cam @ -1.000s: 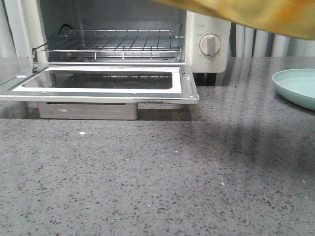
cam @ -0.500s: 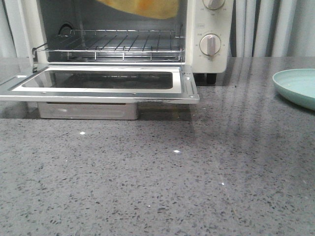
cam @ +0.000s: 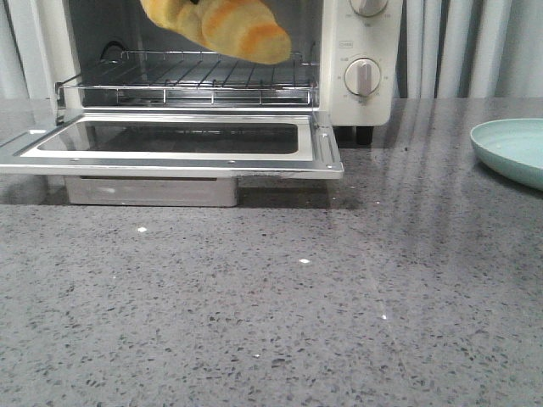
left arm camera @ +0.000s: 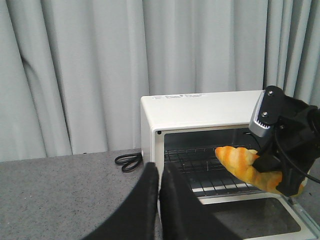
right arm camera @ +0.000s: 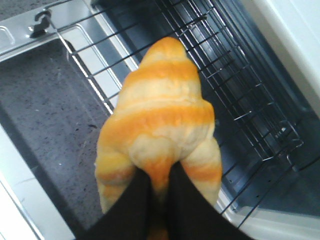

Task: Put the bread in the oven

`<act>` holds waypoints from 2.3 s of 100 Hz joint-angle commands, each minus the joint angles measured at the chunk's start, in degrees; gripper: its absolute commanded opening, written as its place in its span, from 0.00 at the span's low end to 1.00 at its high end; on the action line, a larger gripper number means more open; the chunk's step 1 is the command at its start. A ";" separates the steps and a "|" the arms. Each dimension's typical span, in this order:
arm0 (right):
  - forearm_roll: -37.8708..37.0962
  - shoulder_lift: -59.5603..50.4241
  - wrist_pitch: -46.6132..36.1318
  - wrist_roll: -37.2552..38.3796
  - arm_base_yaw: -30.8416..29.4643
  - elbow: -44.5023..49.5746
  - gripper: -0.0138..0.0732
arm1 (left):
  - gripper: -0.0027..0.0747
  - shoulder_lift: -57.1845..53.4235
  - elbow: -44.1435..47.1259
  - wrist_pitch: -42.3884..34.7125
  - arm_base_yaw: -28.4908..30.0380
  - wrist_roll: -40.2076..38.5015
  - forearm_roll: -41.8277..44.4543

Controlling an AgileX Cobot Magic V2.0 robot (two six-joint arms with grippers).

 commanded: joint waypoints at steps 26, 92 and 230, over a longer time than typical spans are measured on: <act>-3.42 -0.48 -8.36 -0.48 -2.90 -1.98 0.08 | 0.01 0.83 -1.09 -3.89 0.10 -0.46 -1.23; -9.80 3.01 -16.85 -0.48 -3.47 -1.98 0.08 | 0.01 0.83 -1.09 -2.92 0.10 -0.46 -1.65; -9.32 -4.57 -1.91 1.37 7.94 -1.98 0.75 | 0.01 -20.00 8.13 -0.33 0.20 0.44 -1.49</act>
